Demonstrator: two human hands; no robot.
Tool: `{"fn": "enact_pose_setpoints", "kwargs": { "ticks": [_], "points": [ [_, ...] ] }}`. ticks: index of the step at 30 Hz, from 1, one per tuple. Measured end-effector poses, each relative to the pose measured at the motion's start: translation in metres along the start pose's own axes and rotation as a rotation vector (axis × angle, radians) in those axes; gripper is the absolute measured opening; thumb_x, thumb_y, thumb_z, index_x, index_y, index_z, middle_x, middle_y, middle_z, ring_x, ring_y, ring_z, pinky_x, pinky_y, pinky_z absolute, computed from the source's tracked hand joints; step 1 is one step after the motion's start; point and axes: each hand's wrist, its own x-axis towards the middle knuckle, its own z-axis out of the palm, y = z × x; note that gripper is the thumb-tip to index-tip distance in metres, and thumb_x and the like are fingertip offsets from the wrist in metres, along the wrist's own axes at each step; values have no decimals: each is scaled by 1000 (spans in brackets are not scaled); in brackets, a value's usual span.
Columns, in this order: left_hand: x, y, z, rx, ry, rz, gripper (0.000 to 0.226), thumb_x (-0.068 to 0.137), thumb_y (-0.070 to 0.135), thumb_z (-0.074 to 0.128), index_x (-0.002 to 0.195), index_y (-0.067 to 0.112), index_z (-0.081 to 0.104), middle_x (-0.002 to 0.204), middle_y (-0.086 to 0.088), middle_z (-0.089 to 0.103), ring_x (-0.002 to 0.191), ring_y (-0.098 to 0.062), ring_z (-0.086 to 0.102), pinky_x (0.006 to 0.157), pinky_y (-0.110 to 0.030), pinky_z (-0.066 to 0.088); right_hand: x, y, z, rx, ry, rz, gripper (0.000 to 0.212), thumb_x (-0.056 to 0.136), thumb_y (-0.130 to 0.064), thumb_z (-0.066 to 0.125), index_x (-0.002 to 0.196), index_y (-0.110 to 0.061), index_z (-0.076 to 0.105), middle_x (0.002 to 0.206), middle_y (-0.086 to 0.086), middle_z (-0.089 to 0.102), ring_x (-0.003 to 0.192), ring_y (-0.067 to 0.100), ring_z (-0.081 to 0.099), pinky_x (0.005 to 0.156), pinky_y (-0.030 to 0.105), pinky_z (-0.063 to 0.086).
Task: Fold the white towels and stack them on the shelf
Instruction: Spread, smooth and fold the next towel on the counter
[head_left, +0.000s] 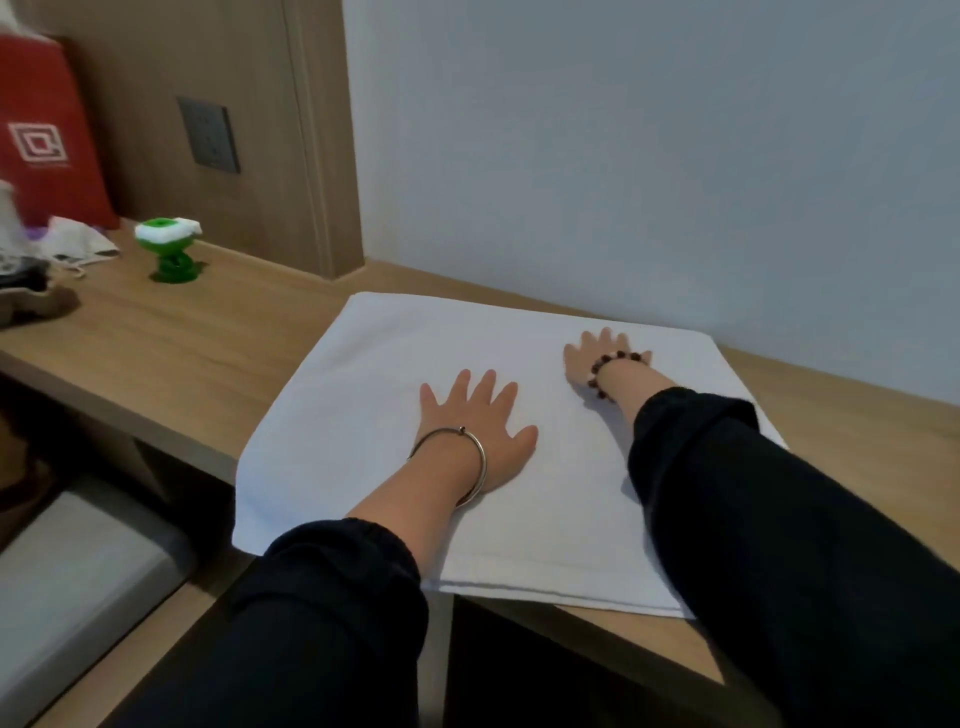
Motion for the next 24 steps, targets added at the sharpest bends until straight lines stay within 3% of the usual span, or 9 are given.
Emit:
{"fn": "enact_pose_setpoints", "kwargs": {
  "ticks": [4,6,8,10,14,18,24],
  "points": [
    [10,-2,-13,-38,-179,-7,76,88,66,29,150,34,2,159,8,-10,146,-22,-11,112,-60,-2,-2,-16,9,97,9,-76,57,98,-44,10,153,-29,0,160,-3,-11,147,21,-7,115,56,-1],
    [21,-5,-33,51,-282,47,73,85,62,42,146,27,22,158,-2,9,144,-31,11,111,-57,18,7,-8,7,84,33,-110,57,97,-44,12,152,-27,7,161,-2,-1,146,24,2,114,56,8],
    [43,-6,-56,180,-314,143,50,89,50,45,129,20,47,142,-7,41,125,-31,42,98,-41,36,14,-5,2,62,91,-154,55,96,-42,16,147,-24,22,155,3,19,140,27,18,109,52,22],
    [70,-5,-74,226,-281,165,42,95,39,41,129,18,53,136,-6,51,120,-27,49,97,-37,40,21,-7,0,13,182,-189,49,96,-39,20,139,-21,35,146,6,32,133,28,27,102,47,30],
    [122,-5,-55,140,-158,65,49,97,33,33,145,24,30,152,-5,29,139,-32,27,111,-49,26,35,-3,5,9,231,-191,48,96,-34,21,141,-24,33,147,7,31,132,30,27,103,46,27],
    [152,3,-22,-46,-113,19,52,100,35,20,150,34,7,160,7,-3,146,-24,-5,114,-56,0,46,1,9,84,83,-180,55,97,-41,13,151,-36,7,161,-3,-2,147,23,-1,115,57,1],
    [162,-70,-21,-4,-44,-157,59,95,57,11,150,37,3,159,8,-6,146,-20,-8,115,-51,-4,51,20,9,114,94,-21,57,97,-48,12,152,-34,3,161,-7,-6,147,19,-4,115,58,1]
  ]
}}
